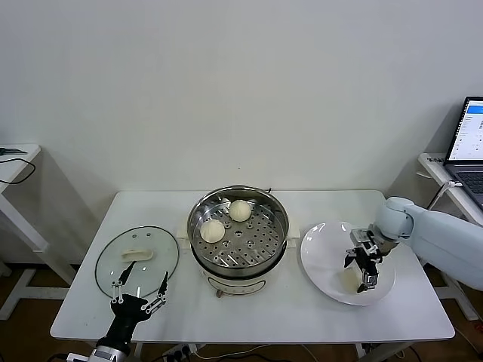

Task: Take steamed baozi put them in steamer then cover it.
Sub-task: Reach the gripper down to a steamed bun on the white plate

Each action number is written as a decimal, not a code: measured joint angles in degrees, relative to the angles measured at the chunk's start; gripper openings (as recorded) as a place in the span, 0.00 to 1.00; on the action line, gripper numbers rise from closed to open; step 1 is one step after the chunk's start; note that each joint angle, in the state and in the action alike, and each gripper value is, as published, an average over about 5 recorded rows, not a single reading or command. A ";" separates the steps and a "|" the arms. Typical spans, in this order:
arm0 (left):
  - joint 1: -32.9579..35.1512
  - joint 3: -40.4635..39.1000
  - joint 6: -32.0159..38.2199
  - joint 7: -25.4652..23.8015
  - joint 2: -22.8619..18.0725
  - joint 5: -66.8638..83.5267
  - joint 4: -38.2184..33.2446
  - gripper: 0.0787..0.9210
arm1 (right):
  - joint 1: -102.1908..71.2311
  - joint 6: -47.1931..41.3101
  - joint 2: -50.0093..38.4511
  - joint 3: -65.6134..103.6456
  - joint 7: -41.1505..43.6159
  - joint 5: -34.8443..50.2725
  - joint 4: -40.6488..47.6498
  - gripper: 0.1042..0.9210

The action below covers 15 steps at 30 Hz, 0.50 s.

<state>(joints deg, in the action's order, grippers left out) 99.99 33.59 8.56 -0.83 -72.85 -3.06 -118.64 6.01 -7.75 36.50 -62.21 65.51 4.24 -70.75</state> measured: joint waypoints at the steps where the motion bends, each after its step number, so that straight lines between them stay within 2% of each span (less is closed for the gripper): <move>1: 0.01 0.01 0.01 0.00 -0.01 0.00 0.00 0.88 | -0.08 -0.01 -0.01 0.07 -0.06 -0.09 0.02 0.77; 9: 0.07 0.16 0.07 0.00 0.02 -0.01 -0.06 0.88 | 1.05 0.13 -0.79 -0.36 0.05 -0.33 -1.17 0.69; 15: -0.03 0.02 0.09 0.00 0.36 -0.01 -0.40 0.88 | 6.11 1.66 -0.19 -1.33 1.26 -0.02 -3.14 0.67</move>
<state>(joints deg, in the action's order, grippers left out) 99.96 33.61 8.65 -0.83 -72.48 -3.07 -119.04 12.12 -6.09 36.31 -63.53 66.78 4.22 -73.89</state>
